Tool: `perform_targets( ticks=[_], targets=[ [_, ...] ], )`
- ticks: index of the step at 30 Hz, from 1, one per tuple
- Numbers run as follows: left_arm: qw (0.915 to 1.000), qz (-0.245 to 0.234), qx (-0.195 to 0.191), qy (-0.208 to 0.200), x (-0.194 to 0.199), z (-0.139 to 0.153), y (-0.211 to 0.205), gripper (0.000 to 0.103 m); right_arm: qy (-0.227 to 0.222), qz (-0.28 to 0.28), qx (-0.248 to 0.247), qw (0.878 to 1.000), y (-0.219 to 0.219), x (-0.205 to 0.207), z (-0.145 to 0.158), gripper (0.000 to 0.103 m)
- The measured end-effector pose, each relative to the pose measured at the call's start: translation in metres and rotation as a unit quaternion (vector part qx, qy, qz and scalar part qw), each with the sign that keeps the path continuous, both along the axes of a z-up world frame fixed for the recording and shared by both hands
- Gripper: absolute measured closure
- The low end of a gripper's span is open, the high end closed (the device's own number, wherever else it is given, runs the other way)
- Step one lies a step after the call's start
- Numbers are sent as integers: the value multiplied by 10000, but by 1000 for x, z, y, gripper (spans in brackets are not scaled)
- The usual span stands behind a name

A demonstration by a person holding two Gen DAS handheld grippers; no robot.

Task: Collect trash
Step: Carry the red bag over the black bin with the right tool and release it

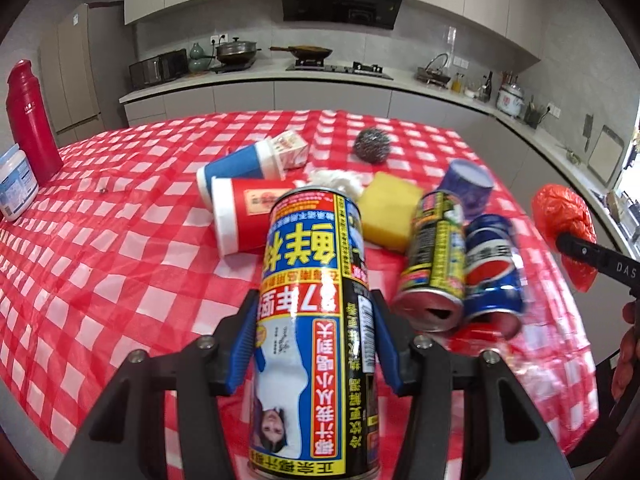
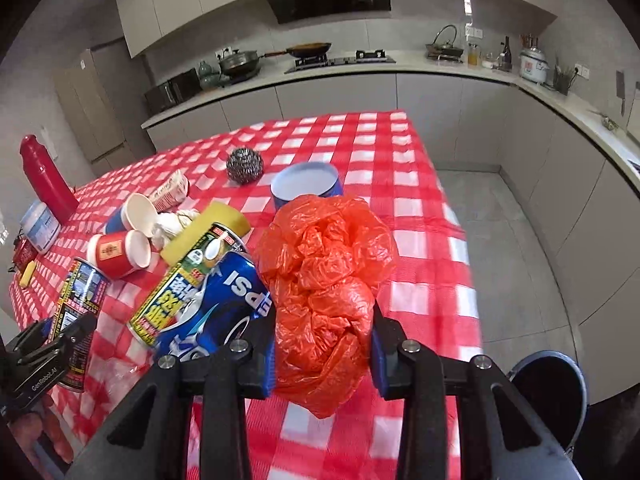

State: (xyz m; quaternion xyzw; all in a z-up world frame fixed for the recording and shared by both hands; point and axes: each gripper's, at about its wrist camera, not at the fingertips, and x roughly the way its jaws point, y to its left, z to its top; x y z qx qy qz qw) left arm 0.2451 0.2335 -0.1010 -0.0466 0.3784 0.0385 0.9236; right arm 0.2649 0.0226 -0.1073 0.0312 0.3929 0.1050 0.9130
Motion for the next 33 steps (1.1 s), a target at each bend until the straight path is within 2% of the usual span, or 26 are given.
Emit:
perform_targets(
  ticks=[10,18,27,33],
  targets=[
    [9987,-426,-77,-266,-17,23,-42,49,-188,-360,84,9991,-41,-45,22,65],
    [9976,-576,-44,-370,-27,29,-105,49,-228,-592,106,9979,-119,-65,20,65],
    [9961,-826,-111,-295,-24,19,-224,49,259,-962,-26,9950,-262,-74,-23,65],
    [9913,-1276,-204,-236,-12,5,-316,49,543,-977,-45,9937,-326,-71,-61,64]
  ],
)
